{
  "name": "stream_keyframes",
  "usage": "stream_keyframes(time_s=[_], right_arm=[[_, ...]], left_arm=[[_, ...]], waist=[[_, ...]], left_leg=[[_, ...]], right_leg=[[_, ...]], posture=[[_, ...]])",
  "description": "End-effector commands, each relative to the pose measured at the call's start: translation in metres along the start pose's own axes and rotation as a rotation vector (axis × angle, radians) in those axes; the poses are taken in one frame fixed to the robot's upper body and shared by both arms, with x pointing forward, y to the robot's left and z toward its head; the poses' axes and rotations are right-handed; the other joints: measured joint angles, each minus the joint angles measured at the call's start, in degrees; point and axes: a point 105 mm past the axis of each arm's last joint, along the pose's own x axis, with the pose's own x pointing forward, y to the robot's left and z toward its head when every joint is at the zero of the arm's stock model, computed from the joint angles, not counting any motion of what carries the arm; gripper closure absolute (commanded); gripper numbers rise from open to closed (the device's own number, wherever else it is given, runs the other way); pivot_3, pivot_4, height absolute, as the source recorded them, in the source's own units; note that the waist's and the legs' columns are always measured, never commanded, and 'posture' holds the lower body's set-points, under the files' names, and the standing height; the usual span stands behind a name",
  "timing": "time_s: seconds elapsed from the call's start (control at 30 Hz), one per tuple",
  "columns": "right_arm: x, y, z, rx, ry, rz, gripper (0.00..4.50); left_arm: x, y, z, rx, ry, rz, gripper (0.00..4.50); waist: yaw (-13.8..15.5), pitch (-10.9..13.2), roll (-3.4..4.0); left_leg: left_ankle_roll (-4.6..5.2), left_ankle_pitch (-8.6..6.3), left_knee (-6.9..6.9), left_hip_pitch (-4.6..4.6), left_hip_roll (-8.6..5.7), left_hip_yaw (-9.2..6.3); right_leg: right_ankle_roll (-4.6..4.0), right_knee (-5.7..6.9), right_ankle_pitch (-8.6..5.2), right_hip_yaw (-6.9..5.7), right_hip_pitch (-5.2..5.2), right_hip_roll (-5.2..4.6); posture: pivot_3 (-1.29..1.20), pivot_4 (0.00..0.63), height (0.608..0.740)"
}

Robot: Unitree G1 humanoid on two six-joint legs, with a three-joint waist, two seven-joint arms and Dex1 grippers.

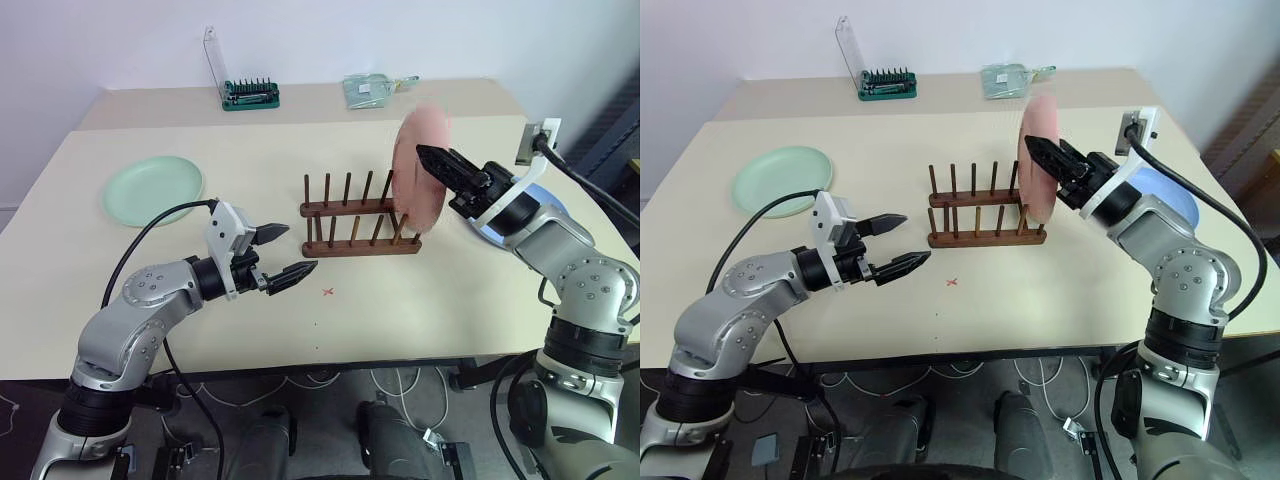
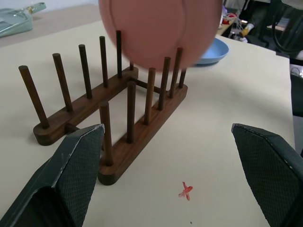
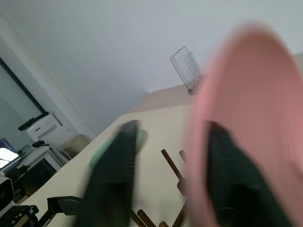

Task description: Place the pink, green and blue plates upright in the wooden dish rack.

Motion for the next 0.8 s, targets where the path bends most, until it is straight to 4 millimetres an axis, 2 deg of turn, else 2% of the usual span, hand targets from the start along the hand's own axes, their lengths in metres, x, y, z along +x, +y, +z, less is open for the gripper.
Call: stream_keyframes(time_s=[0.03,0.27,0.33,0.4,0.47,0.57,0.6,0.63,0.7,0.8], right_arm=[[0.002,-0.002,0.018,-0.113,-0.064,-0.052,0.45],[0.004,-0.019,0.056,-0.358,-0.16,-0.197,0.4],[0.006,-0.011,0.074,-0.472,-0.197,-0.19,0.4],[0.012,0.001,0.084,-0.606,-0.198,-0.162,0.4],[0.02,0.018,0.079,-0.771,-0.15,-0.097,0.4],[0.039,0.059,0.056,-0.927,-0.074,0.115,0.4],[0.042,0.067,0.05,-0.957,-0.056,0.161,0.4],[0.045,0.073,0.043,-1.0,-0.033,0.202,0.4],[0.053,0.085,0.017,-1.076,0.028,0.289,0.4],[0.059,0.096,-0.006,-1.116,0.054,0.36,0.4]], left_arm=[[-0.002,0.0,0.006,0.038,-0.019,0.011,0.05],[-0.009,0.009,0.006,0.027,-0.025,0.065,0.02],[-0.017,0.022,0.01,0.013,-0.055,0.137,0.02],[-0.026,0.039,0.014,0.005,-0.087,0.23,0.02],[-0.036,0.058,0.015,0.026,-0.102,0.345,0.02],[-0.059,0.108,0.013,0.021,-0.106,0.681,0.02],[-0.064,0.119,0.013,0.025,-0.106,0.76,0.02],[-0.071,0.131,0.01,-0.028,-0.107,0.845,0.02],[-0.1,0.162,-0.001,-0.198,-0.112,1.106,0.02],[-0.124,0.181,-0.013,-0.318,-0.073,1.305,0.02]], waist=[[0.0,0.0,0.0],[0.0,0.0,0.02],[0.0,0.0,0.04],[-0.1,0.0,0.08],[-0.1,0.1,0.1],[-0.2,0.0,0.11],[-0.2,0.0,0.1],[-0.2,0.0,0.08],[0.1,0.0,0.02],[0.1,0.0,-0.08]], left_leg=[[0.0,0.0,0.0,0.0,0.0,0.0],[0.0,0.0,0.0,0.0,0.0,0.02],[0.0,0.0,0.0,0.0,0.0,0.02],[0.0,0.0,0.0,0.0,0.0,0.03],[0.0,0.0,-0.01,0.0,0.01,0.04],[0.0,0.0,-0.01,0.01,0.02,0.05],[0.0,0.0,0.01,0.01,0.02,0.04],[0.0,0.0,0.01,0.01,0.03,0.04],[-0.01,0.0,0.04,-0.01,0.0,0.03],[-0.01,0.01,0.1,-0.04,-0.01,-0.07]], right_leg=[[0.0,0.0,0.0,0.0,0.0,0.0],[0.01,0.0,0.0,0.0,-0.01,0.0],[0.0,0.0,0.0,0.0,-0.02,0.0],[0.0,0.0,0.0,0.0,-0.03,0.0],[0.01,0.0,0.0,0.0,-0.05,0.0],[0.02,0.0,0.0,0.0,-0.05,0.0],[0.02,0.01,0.0,0.0,-0.05,0.01],[0.02,0.02,0.01,0.0,-0.05,0.01],[0.04,0.01,0.01,0.0,-0.04,-0.01],[0.05,0.02,0.02,-0.06,-0.05,-0.01]], posture=[[0.0,0.15,0.74],[0.0,0.15,0.74],[0.0,0.15,0.74],[0.0,0.15,0.74],[0.0,0.15,0.74],[0.0,0.15,0.74],[0.0,0.15,0.74],[0.0,0.15,0.74],[0.0,0.15,0.74],[0.0,0.15,0.74]])
